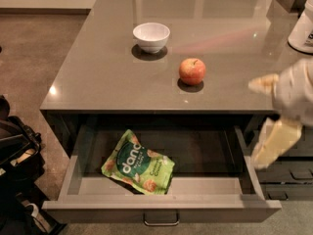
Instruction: Pick green rice chip bag from top drawer and place on counter
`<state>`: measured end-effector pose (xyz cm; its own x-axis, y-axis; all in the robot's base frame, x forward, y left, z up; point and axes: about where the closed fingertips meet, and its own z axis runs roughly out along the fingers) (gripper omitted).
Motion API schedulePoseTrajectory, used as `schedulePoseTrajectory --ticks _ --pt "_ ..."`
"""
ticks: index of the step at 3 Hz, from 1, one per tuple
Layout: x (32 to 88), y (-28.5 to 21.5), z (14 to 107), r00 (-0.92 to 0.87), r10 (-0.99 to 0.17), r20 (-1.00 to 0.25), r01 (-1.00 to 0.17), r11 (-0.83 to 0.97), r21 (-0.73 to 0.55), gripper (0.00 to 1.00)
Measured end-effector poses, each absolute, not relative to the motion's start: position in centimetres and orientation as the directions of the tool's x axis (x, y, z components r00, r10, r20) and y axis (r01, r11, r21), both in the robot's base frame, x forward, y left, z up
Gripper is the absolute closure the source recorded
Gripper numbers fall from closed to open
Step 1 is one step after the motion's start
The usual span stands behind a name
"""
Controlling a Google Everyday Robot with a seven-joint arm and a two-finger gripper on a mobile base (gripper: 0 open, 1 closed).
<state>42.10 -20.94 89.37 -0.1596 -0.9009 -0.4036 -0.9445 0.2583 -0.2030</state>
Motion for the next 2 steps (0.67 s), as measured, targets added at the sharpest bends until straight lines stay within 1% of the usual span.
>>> schedulePoseTrajectory --ticks 1,2 --pt "41.6 -18.1 81.2 -0.114 -0.805 -0.583 -0.96 0.239 -0.142 0.0" --pt "43.2 -16.5 81.2 -0.066 -0.755 -0.653 -0.949 0.249 -0.192 0.0"
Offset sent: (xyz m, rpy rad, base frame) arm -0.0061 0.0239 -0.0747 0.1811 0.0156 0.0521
